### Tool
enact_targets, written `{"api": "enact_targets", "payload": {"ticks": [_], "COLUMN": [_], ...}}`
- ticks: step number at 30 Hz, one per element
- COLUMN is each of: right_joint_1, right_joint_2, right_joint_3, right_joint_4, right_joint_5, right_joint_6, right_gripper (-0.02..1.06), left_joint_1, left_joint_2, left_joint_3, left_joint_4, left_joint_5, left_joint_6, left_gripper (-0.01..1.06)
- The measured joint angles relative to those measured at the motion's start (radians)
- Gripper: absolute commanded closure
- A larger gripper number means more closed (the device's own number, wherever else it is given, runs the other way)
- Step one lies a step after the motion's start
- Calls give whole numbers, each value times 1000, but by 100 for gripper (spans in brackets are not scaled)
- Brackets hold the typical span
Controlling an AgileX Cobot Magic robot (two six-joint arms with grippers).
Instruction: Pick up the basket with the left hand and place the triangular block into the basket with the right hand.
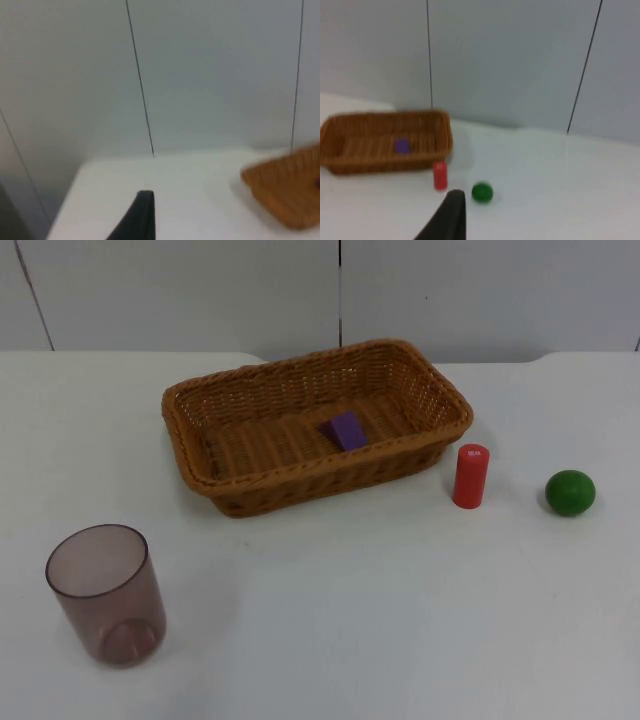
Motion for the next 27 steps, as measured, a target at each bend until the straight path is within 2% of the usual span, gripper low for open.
{"api": "enact_targets", "payload": {"ticks": [7,12,19,27], "right_joint_1": [0,0,0,0], "right_joint_2": [2,2,2,4], "right_joint_3": [130,192,202,231], "right_joint_4": [-2,-2,-23,-82], "right_joint_5": [51,56,52,16], "right_joint_6": [17,17,30,110], "right_gripper": [-1,-1,-1,-1], "left_joint_1": [0,0,1,1], "left_joint_2": [2,2,2,2], "left_joint_3": [175,243,250,252], "left_joint_4": [-13,-16,-16,-8], "left_joint_5": [37,51,51,51], "left_joint_6": [-3,-5,-7,-22], "left_gripper": [0,0,0,0]}}
